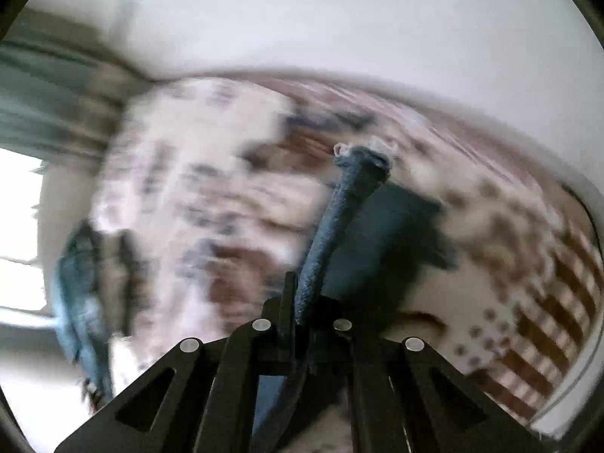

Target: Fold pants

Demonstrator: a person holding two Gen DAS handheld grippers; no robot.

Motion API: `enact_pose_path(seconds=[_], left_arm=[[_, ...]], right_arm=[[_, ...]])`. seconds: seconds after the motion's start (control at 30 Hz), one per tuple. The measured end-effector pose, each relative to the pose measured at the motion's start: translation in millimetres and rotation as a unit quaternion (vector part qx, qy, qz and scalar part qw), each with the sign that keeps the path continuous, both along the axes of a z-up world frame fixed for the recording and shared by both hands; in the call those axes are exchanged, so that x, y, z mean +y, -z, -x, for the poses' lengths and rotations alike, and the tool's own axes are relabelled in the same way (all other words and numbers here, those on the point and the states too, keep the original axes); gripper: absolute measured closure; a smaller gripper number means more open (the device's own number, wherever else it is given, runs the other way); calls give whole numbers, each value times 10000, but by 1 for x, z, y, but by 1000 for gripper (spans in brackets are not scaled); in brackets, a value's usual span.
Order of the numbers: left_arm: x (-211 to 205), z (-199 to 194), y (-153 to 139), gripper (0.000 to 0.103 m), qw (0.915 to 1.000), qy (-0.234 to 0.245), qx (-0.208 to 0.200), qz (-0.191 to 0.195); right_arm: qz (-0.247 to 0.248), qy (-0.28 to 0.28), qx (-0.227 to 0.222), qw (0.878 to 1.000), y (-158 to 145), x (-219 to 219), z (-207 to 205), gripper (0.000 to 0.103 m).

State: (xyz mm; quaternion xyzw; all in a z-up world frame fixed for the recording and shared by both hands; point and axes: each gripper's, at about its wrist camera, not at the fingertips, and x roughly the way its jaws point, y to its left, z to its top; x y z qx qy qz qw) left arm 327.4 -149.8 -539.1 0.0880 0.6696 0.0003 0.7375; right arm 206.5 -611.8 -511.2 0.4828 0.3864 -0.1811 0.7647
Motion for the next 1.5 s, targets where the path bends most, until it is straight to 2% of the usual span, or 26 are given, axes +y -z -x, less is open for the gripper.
enact_pose_path(seconds=[0.07, 0.13, 0.2, 0.27, 0.33, 0.37, 0.4, 0.47, 0.5, 0.53, 0.6, 0.63, 0.7, 0.77, 0.8, 0.83, 0.9, 1.0, 1.03, 1.13, 1.23, 1.27, 1.33, 1.37, 1.43, 1.5], left_arm=[[0, 1, 1, 17, 10000, -11, -4, -29], [-1, 4, 4, 16, 10000, -48, -3, -53], [0, 7, 9, 17, 9999, -71, 3, -104], [2, 11, 17, 16, 9998, -77, 66, -159], [3, 15, 25, 16, 9997, -74, 121, -212], [4, 18, 28, 16, 9996, -65, 144, -244], [5, 20, 30, 16, 9995, -66, 172, -256], [7, 25, 34, 16, 9994, -83, 228, -250], [8, 28, 35, 16, 9993, -80, 253, -263], [9, 29, 35, 16, 9993, -86, 272, -254], [12, 34, 35, 17, 9992, -113, 299, -229], [13, 36, 35, 17, 9992, -116, 303, -222], [15, 39, 32, 17, 9993, -119, 279, -221], [17, 42, 32, 17, 9995, -91, 223, -218], [17, 43, 33, 16, 9995, -60, 221, -237], [17, 44, 36, 16, 9993, -37, 247, -278], [20, 47, 44, 16, 9990, -13, 277, -360], [22, 55, 56, 15, 9980, 103, 356, -517], [24, 57, 57, 14, 9979, 120, 359, -519], [31, 60, 55, 14, 9983, 88, 405, -410], [47, 61, 42, 15, 9989, -139, 384, -217], [55, 62, 35, 15, 9990, -252, 339, -112], [74, 63, 21, 15, 9985, -504, 199, 41], [84, 63, 15, 15, 9979, -632, 110, 69], [102, 59, 9, 15, 9963, -842, 8, 156], [114, 54, 13, 15, 9958, -916, -26, 30]], right_arm=[[120, -194, -429, 9988, -21, -2, -8, 98], [413, -382, -297, 9980, -19, -1, -20, 98], [310, -413, -60, 9986, 5, -11, -20, 98], [61, -458, 319, 9984, 48, -24, -19, 98], [-53, -498, 860, 9950, 94, -34, -12, 98], [-323, -497, 1235, 9906, 121, -40, -10, 97], [-580, -432, 1448, 9868, 135, -44, -5, 92], [-913, -63, 1258, 9878, 141, -51, 14, 90], [-784, 72, 1336, 9879, 135, -52, 21, 76], [-631, 181, 1407, 9879, 128, -51, 25, 54], [-268, 490, 1451, 9878, 103, -47, 42, 26], [-237, 615, 1393, 9880, 94, -44, 48, 26], [-589, 693, 1068, 9901, 86, -32, 56, 26], [-931, 479, 955, 9899, 86, -10, 48, 26], [-1100, 119, 966, 9892, 91, 10, 29, 34], [-1150, -144, 1028, 9879, 95, 23, 19, 48], [-1122, -803, 1304, 9818, 112, 54, -10, 65], [-440, -1538, 1996, 9667, 128, 81, -20, 72], [-284, -1637, 2158, 9622, 133, 83, -20, 77], [-131, -1757, 2470, 9529, 136, 82, -23, 77], [81, -1894, 2710, 9437, 117, 95, -34, 73], [0, -1911, 2659, 9449, 110, 100, -34, 72], [-417, -1810, 2451, 9515, 99, 111, -31, 54], [-640, -1730, 2269, 9563, 94, 120, -30, 53], [-728, -1765, 2070, 9595, 89, 139, -33, 53], [-396, -2064, 1948, 9581, 85, 167, -46, 53]])
